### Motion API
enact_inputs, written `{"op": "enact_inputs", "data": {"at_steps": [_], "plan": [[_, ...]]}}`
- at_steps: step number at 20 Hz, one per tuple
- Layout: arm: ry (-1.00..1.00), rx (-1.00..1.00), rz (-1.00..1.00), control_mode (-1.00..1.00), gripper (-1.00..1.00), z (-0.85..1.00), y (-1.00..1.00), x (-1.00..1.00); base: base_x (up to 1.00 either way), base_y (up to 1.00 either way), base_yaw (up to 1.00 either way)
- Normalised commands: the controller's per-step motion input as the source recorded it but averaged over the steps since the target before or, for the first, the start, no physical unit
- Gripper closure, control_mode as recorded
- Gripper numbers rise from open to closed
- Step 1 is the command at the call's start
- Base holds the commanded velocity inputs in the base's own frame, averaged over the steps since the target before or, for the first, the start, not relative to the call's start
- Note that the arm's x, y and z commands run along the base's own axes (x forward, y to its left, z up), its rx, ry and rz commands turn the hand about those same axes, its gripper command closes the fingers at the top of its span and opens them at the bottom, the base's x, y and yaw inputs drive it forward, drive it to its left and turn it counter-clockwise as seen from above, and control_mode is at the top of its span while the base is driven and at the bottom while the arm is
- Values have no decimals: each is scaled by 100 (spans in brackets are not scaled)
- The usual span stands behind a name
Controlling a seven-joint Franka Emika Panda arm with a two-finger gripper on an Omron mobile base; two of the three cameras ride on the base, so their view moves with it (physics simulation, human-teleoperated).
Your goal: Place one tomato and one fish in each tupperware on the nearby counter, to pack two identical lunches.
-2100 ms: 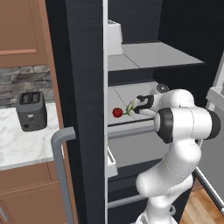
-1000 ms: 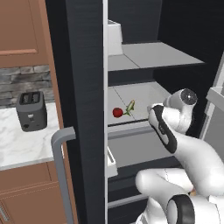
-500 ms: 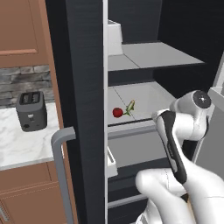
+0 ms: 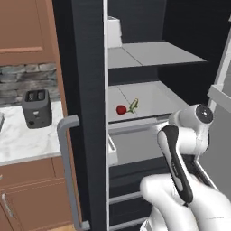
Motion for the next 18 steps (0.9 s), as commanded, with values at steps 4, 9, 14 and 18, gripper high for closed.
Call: {"op": "enact_inputs", "data": {"at_steps": [4,9,14,18], "plan": [[0,0,0,100,100,0,0,0,-99,7,0],[0,0,0,100,100,0,0,0,-100,7,0],[0,0,0,100,100,0,0,0,-73,68,0],[0,0,0,100,100,0,0,0,-53,100,0]]}}
